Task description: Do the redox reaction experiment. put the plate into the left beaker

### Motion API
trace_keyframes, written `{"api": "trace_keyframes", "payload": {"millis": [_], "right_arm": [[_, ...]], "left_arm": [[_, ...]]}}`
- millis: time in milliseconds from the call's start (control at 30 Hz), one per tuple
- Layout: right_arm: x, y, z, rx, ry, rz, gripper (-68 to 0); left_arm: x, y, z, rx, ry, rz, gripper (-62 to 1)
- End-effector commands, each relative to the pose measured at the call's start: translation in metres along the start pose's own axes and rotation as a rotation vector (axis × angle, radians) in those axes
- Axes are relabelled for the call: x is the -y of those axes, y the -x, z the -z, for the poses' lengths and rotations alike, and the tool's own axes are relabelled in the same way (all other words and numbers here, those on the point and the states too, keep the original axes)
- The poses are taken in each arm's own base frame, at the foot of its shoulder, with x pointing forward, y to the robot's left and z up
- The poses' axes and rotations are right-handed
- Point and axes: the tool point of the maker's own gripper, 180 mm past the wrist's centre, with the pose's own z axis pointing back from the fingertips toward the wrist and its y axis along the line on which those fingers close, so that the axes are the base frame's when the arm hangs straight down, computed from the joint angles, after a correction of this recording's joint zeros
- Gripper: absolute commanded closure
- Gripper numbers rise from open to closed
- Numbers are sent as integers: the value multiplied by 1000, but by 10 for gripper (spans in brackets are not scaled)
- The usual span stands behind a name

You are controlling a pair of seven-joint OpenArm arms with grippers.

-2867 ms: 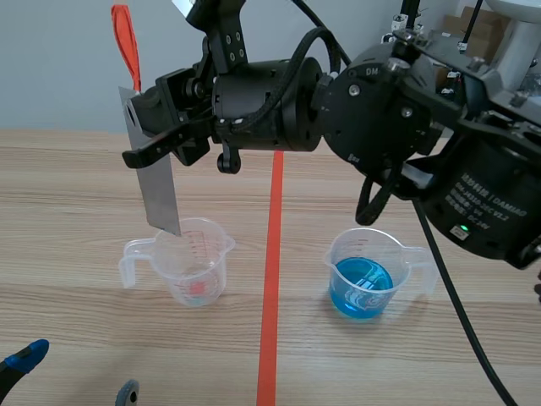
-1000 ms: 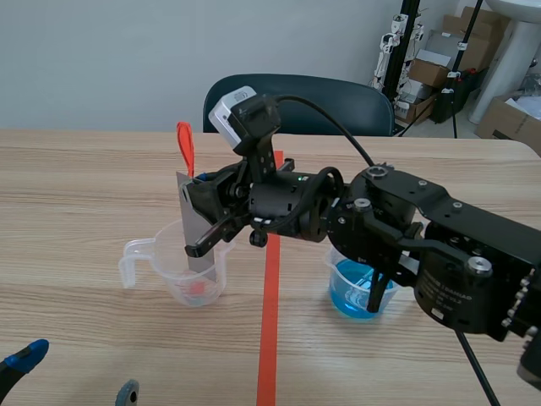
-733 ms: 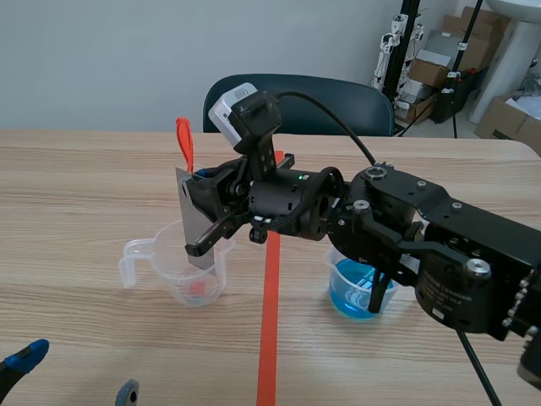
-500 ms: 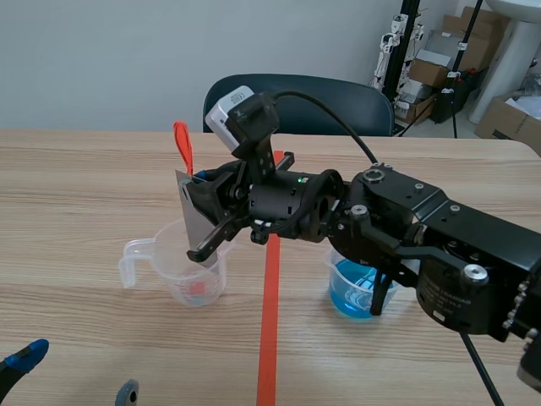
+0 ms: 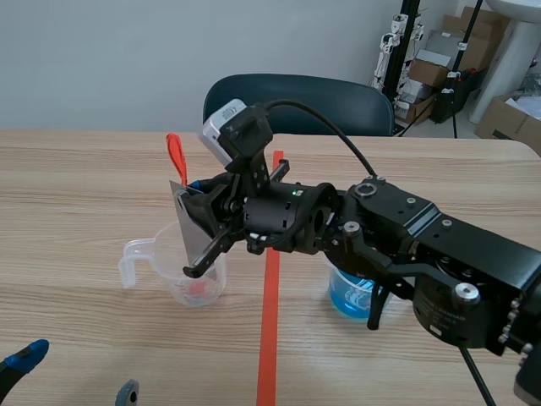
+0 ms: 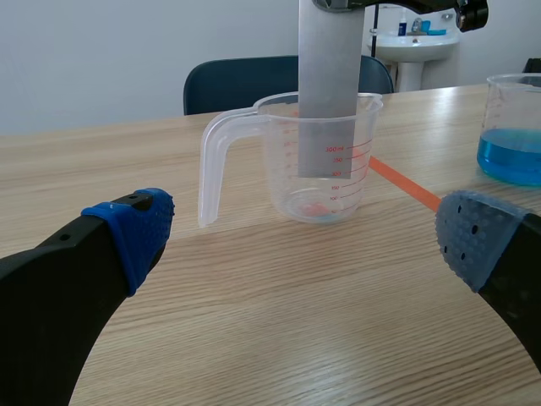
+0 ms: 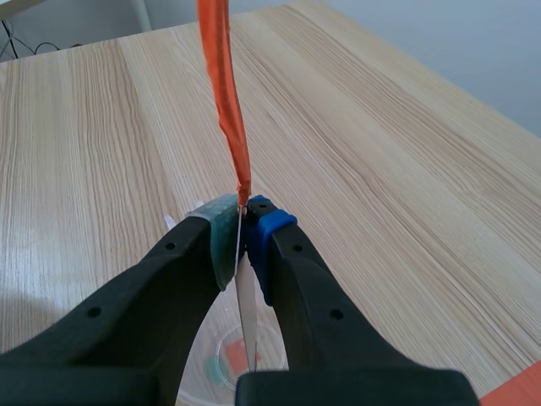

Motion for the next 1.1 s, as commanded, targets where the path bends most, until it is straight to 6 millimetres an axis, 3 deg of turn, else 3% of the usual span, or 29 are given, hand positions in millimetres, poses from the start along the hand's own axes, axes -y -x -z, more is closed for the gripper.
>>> {"api": "trace_keyframes", "payload": {"millis": [0,67,133,200,300,400,1067], "right_arm": [[5,-17,3,53,5,-9,-7],[5,-17,3,53,5,-9,-14],[5,-15,3,45,3,-26,-96],[6,-13,2,34,8,-49,-280],[9,-16,2,46,27,-60,-660],[18,-17,2,53,74,-67,-679],[18,-18,2,59,73,-68,-679]], "left_arm": [[-3,-11,-1,49,1,7,-623],[-3,-11,-1,49,1,7,-623],[-3,-11,-1,49,1,7,-623],[-3,-11,-1,49,1,7,-623],[-3,-11,-1,49,1,7,-623],[-3,-11,-1,49,1,7,-623],[-3,-11,-1,49,1,7,-623]]}}
